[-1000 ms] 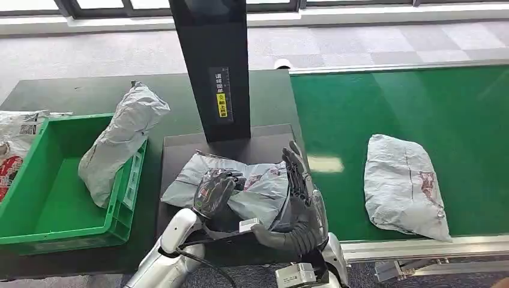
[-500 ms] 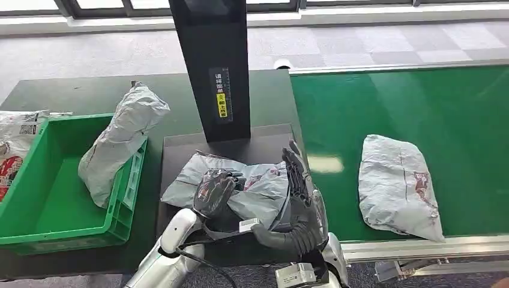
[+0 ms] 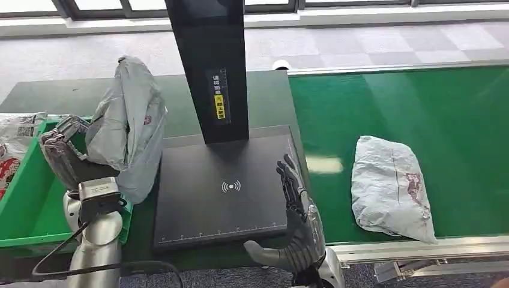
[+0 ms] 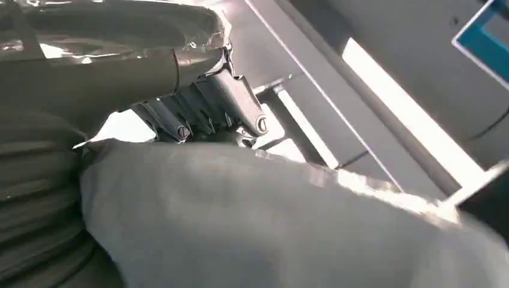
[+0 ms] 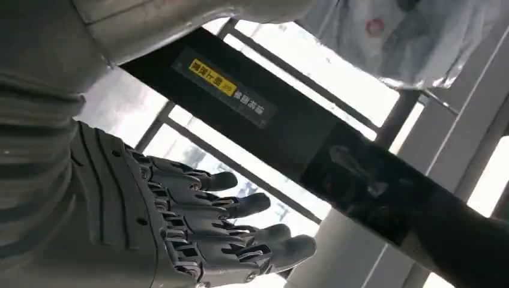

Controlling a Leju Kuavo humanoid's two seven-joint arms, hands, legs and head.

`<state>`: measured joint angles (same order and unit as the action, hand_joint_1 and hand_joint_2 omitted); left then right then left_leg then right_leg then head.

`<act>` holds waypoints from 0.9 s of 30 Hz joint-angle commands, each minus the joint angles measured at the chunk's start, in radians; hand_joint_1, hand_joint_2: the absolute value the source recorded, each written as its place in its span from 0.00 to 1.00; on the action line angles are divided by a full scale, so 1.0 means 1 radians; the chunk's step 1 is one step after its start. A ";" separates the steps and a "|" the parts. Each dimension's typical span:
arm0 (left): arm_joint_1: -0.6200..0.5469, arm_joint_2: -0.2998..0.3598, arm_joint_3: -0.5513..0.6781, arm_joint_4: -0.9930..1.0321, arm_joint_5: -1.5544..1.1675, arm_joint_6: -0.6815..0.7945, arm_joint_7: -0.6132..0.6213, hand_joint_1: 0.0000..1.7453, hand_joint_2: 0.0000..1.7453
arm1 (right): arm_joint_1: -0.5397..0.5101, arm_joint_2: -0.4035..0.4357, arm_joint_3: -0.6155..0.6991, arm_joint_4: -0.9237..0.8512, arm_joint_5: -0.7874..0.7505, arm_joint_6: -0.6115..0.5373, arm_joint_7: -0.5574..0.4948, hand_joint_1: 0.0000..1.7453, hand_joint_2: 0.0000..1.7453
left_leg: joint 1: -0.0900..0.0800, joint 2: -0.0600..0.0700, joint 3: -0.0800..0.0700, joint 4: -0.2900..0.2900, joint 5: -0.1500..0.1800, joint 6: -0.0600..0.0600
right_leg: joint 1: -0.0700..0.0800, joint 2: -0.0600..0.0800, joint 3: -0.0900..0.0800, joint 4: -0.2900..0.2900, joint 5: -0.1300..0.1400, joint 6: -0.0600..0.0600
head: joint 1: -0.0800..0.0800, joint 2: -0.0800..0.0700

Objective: Moved the parcel from conveyor to table for the left to box.

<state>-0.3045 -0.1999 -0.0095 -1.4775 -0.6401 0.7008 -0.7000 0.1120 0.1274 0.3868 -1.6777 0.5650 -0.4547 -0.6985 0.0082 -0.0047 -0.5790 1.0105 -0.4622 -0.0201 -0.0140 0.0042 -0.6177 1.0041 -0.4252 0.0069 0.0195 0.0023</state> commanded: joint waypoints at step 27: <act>-0.088 -0.019 0.376 -0.087 -0.177 -0.003 0.002 1.00 1.00 | -0.017 0.033 -0.042 0.029 0.013 0.018 0.000 0.00 1.00 | 0.000 0.001 0.002 -0.001 -0.002 0.001 | 0.000 0.001 0.001 -0.001 -0.001 0.000 | 0.000 0.000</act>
<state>-0.3427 -0.2098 0.2429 -1.5915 -0.8095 0.7008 -0.7000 0.1256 0.1518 0.3853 -1.6922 0.5829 -0.4387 -0.6985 0.0081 -0.0043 -0.5784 1.0105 -0.4633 -0.0196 -0.0138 0.0047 -0.6178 1.0041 -0.4257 0.0069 0.0195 0.0023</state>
